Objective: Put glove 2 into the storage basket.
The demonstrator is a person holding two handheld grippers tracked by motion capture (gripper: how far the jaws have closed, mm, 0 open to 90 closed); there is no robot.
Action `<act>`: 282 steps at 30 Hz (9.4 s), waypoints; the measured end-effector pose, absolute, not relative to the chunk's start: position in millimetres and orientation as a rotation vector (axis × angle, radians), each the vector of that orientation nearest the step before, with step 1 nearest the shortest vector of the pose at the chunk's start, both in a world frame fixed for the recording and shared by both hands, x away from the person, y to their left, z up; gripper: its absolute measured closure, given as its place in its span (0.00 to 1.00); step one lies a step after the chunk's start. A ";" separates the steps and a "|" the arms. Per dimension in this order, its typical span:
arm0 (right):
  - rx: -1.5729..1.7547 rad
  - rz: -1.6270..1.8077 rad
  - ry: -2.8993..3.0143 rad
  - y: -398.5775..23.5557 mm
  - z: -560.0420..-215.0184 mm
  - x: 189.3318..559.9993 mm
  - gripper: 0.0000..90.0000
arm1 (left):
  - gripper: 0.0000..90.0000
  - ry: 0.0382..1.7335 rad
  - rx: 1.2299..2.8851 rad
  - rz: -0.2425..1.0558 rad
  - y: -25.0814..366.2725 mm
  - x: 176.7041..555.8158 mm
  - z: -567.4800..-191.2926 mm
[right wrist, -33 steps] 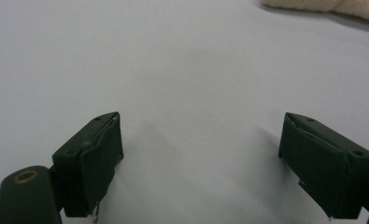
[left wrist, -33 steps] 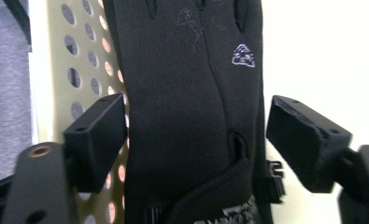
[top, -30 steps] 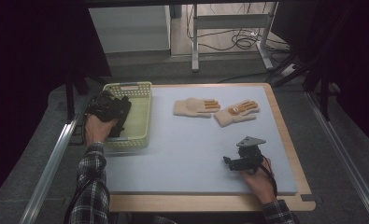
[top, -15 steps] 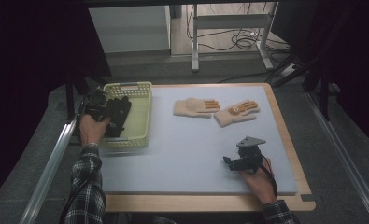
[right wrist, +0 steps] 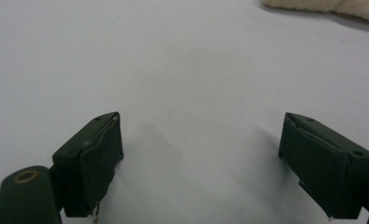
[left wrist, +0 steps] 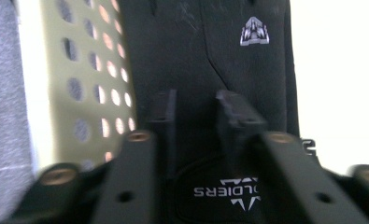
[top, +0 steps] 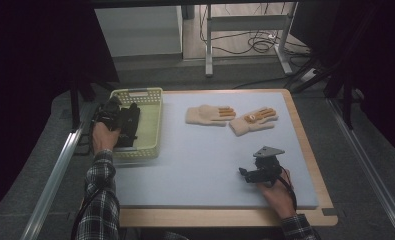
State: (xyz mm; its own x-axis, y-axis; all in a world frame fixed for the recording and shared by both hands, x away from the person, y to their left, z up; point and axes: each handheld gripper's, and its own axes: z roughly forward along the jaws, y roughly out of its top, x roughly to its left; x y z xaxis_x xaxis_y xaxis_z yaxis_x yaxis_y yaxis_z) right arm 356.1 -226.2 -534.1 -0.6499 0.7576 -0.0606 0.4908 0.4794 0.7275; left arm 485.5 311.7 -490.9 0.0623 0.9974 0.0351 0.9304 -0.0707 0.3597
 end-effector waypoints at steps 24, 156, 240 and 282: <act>1.045 0.976 2.357 -226.2 -534.0 356.1 0.14 | 0.08 1.492 1.886 0.379 304.3 422.0 -457.0; 1.001 1.035 2.445 -39.5 -527.1 544.9 0.64 | 0.00 0.983 2.195 0.348 151.2 308.1 -550.4; 0.733 1.088 2.734 -71.1 -515.7 407.4 0.87 | 0.00 0.984 2.197 0.347 151.3 308.2 -550.4; 1.097 1.028 2.367 -194.3 -494.1 466.8 0.63 | 0.00 0.984 2.196 0.346 151.3 308.2 -550.3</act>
State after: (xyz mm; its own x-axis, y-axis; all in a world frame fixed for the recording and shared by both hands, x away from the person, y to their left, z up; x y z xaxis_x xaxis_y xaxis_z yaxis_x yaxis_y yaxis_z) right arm 466.8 -194.3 -494.1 -0.6462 0.7631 -0.0005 0.5207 0.4414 0.7308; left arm 308.2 151.3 -550.3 0.6766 0.7354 -0.0376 0.5497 -0.4704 0.6903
